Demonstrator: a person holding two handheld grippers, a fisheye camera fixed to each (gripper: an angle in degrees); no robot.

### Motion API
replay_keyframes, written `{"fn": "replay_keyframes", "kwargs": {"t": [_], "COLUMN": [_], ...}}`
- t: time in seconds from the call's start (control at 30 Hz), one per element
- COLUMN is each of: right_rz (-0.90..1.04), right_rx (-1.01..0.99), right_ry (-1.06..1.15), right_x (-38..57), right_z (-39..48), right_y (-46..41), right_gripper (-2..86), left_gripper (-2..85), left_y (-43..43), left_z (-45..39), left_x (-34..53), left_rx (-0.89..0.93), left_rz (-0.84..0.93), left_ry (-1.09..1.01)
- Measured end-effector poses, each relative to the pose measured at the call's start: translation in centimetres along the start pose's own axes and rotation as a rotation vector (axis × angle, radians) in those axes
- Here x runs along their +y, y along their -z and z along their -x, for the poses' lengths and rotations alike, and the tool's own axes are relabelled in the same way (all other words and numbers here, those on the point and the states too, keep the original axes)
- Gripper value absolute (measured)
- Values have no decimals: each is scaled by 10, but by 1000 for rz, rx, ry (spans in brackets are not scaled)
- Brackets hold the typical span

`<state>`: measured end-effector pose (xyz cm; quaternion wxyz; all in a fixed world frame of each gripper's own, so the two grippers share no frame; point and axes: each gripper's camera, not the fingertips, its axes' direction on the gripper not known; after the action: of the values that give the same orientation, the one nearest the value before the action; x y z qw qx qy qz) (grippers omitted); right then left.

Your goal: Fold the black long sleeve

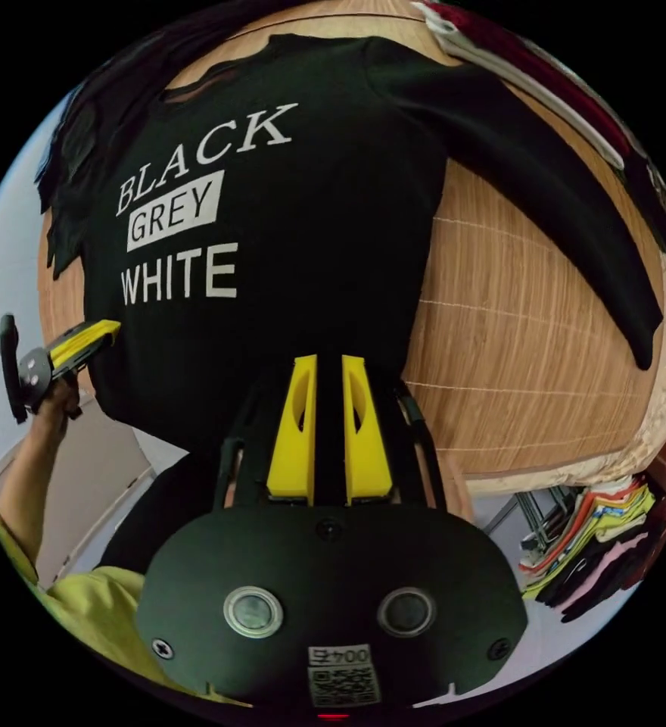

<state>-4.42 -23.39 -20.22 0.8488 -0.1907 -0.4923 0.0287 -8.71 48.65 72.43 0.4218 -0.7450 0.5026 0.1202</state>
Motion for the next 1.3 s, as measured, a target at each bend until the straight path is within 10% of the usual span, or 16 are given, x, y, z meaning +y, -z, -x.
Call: {"fn": "replay_keyframes", "kwargs": {"t": [0.33,0.6,0.77,1.3], "right_rz": [4,-380,-744,-822], "right_rx": [-9,-348,-415,-932], "right_ry": [43,78,-187,-946], "right_x": [28,105,166,214], "right_z": [-29,-100,-234,-493], "right_y": [42,110,173,144], "right_gripper": [56,90,167,147], "left_gripper": [3,4,5,4], "left_y": [18,31,39,55], "left_z": [-23,-47,-60,-86], "left_x": [-22,-40,-49,-54], "left_rx": [-21,-72,-96,-149], "left_rz": [2,50,83,123], "left_ry": [-12,-14,15,74]}}
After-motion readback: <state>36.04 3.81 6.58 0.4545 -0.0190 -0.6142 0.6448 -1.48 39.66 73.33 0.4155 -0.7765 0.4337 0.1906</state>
